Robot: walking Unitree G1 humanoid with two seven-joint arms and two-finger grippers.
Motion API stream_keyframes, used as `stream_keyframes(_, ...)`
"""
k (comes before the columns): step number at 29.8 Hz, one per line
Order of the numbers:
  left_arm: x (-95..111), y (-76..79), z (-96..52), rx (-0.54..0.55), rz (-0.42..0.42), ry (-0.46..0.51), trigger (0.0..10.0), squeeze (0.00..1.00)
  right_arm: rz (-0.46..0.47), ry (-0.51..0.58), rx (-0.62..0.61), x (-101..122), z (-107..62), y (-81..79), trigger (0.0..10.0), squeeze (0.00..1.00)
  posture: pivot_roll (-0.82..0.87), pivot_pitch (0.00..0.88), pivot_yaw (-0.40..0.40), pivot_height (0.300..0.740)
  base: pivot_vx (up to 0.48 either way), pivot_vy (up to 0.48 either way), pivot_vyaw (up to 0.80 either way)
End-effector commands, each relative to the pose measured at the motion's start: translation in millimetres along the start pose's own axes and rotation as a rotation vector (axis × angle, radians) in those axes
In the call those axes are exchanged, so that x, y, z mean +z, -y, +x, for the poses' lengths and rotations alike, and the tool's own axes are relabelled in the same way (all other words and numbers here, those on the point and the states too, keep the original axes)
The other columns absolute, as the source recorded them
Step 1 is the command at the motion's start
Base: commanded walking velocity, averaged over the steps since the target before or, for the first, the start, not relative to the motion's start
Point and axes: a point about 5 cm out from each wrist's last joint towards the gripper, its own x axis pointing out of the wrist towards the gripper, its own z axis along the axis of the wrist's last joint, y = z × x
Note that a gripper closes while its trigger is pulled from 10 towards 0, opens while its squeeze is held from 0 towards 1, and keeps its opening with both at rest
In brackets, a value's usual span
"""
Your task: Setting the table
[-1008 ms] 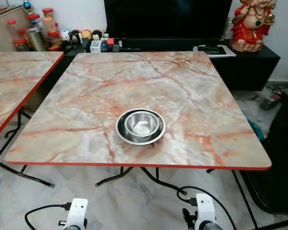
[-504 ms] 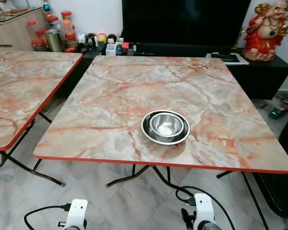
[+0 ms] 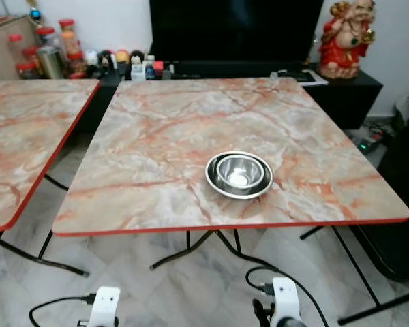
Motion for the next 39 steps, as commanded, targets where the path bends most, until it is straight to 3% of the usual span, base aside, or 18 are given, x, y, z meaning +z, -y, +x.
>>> stream_keyframes(1,-0.4,1.0,0.1,-0.008,0.013,-0.01,10.0,0.0,0.008,0.005,-0.004,2.1,0.4,0.4,10.0,0.0,-0.04,0.0,0.016,0.728,0.0,0.307,0.0)
stream_keyframes(20,3.3,0.7,0.9,-0.004,0.008,-0.006,10.0,0.0,0.004,0.006,0.001,3.9,1.1,-2.2,10.0,0.0,-0.04,0.0,0.024,0.728,0.0,0.314,0.0)
stream_keyframes(39,2.2,1.0,0.8,0.001,-0.006,-0.011,10.0,0.0,0.0,0.001,-0.005,1.7,0.7,-1.9,10.0,0.0,-0.05,0.0,0.026,0.728,0.0,0.463,0.0)
